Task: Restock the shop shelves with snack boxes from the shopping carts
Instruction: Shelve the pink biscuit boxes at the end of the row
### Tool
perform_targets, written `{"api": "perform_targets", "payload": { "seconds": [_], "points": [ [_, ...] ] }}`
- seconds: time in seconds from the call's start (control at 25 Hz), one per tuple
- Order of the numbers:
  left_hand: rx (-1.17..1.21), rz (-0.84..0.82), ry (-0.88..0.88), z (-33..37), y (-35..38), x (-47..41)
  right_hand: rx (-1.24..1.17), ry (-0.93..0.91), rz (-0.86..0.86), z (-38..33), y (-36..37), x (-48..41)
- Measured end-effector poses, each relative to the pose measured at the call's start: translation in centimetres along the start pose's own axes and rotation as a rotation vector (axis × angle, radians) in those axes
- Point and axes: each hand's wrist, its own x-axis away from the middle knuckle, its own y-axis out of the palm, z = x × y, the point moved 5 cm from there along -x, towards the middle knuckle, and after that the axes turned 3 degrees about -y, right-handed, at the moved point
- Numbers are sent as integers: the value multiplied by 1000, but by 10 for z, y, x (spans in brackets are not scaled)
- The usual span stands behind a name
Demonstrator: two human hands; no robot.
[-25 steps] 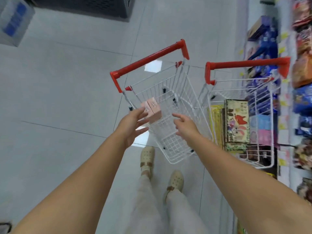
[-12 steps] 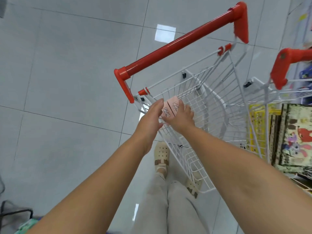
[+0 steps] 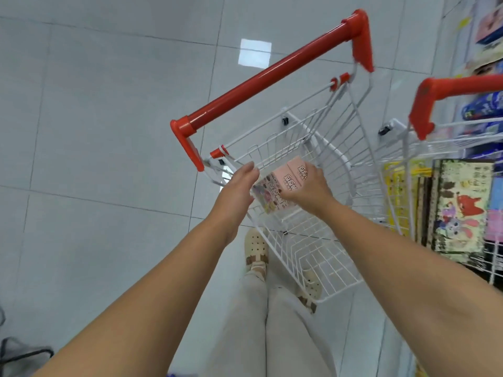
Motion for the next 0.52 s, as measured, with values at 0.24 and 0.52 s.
{"api": "perform_targets", "payload": {
  "seconds": [0.24, 0.52],
  "points": [
    [-719, -274, 143, 41, 29, 70, -422, -78, -252, -27, -131, 126],
    [-605, -864, 132, 73, 90, 223, -673, -258, -287, -50, -223, 297]
  ]
}}
